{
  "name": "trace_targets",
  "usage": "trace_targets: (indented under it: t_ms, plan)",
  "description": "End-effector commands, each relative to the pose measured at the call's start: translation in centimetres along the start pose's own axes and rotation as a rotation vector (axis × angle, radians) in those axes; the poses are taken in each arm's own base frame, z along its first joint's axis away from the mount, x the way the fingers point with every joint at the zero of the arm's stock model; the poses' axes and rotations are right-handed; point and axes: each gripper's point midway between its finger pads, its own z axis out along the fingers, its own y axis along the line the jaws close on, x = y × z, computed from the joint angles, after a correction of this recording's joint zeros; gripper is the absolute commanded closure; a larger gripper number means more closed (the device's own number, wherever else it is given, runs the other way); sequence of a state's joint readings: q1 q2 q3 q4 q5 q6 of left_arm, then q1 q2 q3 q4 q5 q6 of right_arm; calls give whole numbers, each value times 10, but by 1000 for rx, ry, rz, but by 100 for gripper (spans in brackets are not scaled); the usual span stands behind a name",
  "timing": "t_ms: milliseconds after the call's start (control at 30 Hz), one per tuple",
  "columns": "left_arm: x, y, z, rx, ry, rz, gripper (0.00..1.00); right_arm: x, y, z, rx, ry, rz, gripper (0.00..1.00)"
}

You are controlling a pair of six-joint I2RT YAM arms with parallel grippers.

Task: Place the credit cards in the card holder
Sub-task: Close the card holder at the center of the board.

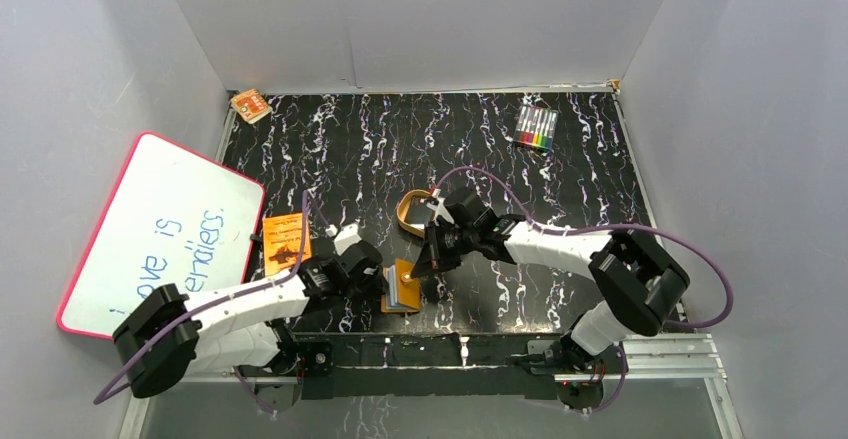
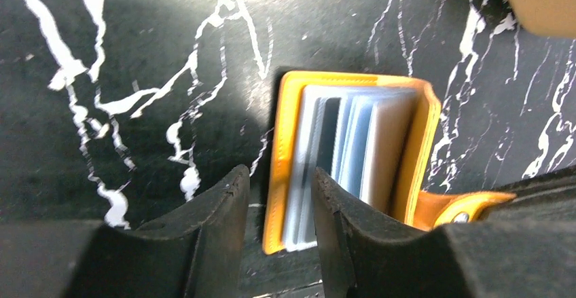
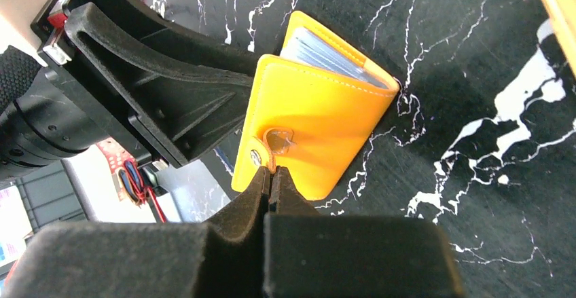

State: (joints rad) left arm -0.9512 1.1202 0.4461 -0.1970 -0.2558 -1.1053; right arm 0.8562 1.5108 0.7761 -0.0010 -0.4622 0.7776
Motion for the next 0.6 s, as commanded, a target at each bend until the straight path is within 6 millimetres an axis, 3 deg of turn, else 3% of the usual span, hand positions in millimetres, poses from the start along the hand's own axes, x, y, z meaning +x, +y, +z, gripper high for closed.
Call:
trace_targets:
  t_ms: [0,333,467,567]
  plan:
    - [17,59,-14,-181,41,26,65,-23,17,7,-26,-68,-35,100]
    - [-6,55,-45,-124,-60,-73,66,-18,20,31,-37,4,-52,100]
    - [-15,52,-51,-90,-111,-132,66,-8,29,48,-67,81,-75,73]
    - [-25,48,-58,-56,-159,-165,65,-1,35,56,-82,126,-96,59]
